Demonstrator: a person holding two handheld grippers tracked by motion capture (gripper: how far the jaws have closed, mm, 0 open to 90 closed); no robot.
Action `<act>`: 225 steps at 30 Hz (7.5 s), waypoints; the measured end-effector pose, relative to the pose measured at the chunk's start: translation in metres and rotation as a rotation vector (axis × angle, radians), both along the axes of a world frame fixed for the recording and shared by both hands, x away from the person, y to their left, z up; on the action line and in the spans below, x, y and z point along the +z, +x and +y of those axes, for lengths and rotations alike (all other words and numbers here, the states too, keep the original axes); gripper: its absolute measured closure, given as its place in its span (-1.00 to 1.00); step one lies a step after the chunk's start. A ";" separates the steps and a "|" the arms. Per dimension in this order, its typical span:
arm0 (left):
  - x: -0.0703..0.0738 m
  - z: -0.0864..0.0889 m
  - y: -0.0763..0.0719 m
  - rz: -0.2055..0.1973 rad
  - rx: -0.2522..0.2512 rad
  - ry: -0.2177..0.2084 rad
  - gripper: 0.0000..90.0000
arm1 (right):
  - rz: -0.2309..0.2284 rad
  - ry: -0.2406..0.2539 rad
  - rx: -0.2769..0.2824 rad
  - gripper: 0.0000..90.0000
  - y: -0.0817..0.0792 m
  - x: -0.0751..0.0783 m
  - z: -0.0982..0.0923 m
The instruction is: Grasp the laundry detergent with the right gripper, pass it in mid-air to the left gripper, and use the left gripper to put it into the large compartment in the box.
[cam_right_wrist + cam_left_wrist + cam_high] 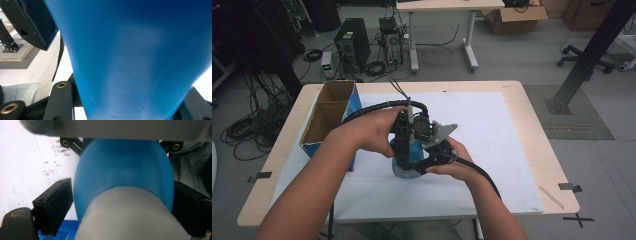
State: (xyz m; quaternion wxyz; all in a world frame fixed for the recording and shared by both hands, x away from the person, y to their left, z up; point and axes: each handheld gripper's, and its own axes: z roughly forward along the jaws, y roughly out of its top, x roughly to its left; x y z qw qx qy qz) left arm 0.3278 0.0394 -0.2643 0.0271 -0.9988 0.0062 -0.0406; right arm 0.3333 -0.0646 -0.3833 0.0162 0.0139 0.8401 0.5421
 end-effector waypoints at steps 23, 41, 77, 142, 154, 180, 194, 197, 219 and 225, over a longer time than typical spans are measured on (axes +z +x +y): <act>0.000 0.002 0.000 0.011 -0.002 0.006 -0.45 | -0.004 -0.001 0.000 0.00 -0.001 -0.001 0.001; 0.001 0.003 -0.001 0.026 0.004 -0.005 -0.28 | -0.016 -0.003 -0.005 0.00 -0.001 -0.002 0.003; 0.013 -0.003 -0.008 -0.005 0.021 0.027 -0.14 | -0.004 0.039 -0.002 -0.03 -0.006 0.005 -0.001; 0.059 0.029 0.013 0.075 0.378 -0.001 -0.15 | 0.030 0.007 -0.062 -0.99 0.006 0.043 -0.095; 0.093 0.052 0.028 0.073 0.665 -0.062 -0.15 | 0.023 -0.071 -0.111 -0.99 0.020 0.047 -0.116; 0.163 0.169 0.052 0.029 1.308 -0.215 -0.15 | 0.002 -0.188 -0.129 -0.98 0.023 0.053 -0.117; 0.192 0.204 0.056 -0.047 1.489 -0.230 -0.15 | 0.005 -0.203 -0.125 -0.98 0.022 0.050 -0.113; 0.196 0.210 0.060 -0.069 1.520 -0.221 -0.15 | 0.007 -0.209 -0.124 -0.97 0.022 0.049 -0.113; 0.165 0.232 0.080 -0.079 1.554 -0.189 -0.15 | 0.012 -0.226 -0.133 -0.97 0.022 0.049 -0.114; 0.142 0.235 0.081 -0.054 1.544 -0.195 -0.15 | 0.005 -0.238 -0.129 -0.97 0.021 0.048 -0.112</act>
